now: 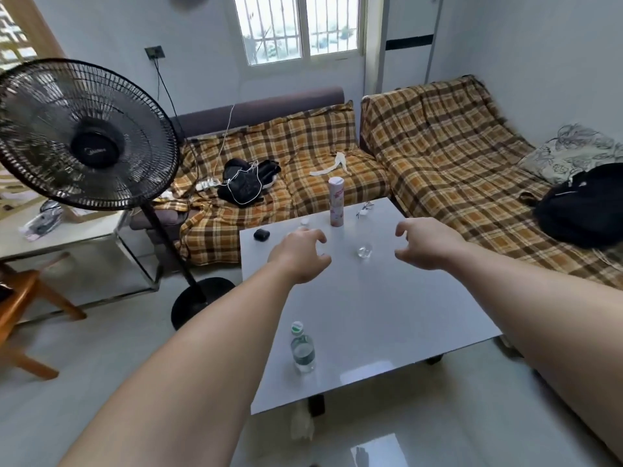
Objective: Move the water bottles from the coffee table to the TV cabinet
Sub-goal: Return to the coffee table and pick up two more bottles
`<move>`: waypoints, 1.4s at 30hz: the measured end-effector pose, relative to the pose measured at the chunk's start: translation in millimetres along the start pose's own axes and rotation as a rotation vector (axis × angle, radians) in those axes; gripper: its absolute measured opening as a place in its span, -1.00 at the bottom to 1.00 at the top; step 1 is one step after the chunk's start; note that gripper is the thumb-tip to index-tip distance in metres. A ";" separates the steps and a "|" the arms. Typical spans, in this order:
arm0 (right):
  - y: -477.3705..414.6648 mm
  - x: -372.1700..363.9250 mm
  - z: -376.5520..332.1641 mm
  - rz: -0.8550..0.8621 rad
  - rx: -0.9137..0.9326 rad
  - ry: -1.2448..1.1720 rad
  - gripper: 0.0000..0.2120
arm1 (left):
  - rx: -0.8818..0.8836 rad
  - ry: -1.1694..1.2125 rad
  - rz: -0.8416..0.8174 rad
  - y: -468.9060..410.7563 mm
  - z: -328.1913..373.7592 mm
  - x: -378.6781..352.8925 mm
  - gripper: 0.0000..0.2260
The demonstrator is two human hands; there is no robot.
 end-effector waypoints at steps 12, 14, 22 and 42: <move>-137.5 -37.0 65.9 -0.110 0.004 0.077 -0.56 | 0.054 0.058 -0.037 -149.1 5.3 -55.9 -0.66; -166.5 -50.1 72.0 -0.144 0.021 0.099 -0.57 | 0.097 0.081 -0.062 -175.3 -8.2 -71.0 -0.67; -246.8 -89.7 88.0 -0.224 0.047 0.066 -0.59 | 0.189 0.080 -0.116 -246.0 -31.6 -105.6 -0.66; -372.3 -163.7 146.5 -0.302 0.119 0.004 -0.62 | 0.367 0.043 -0.108 -336.0 -43.8 -147.6 -0.60</move>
Point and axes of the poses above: each hand's wrist, its own y-axis away from the middle knuckle, its own x-axis out of the back of the hand, z = x × y, the point moved 7 cm from there along -y, towards the middle knuckle, and after that the axes turned 13 degrees about x, right-handed, at the moved point
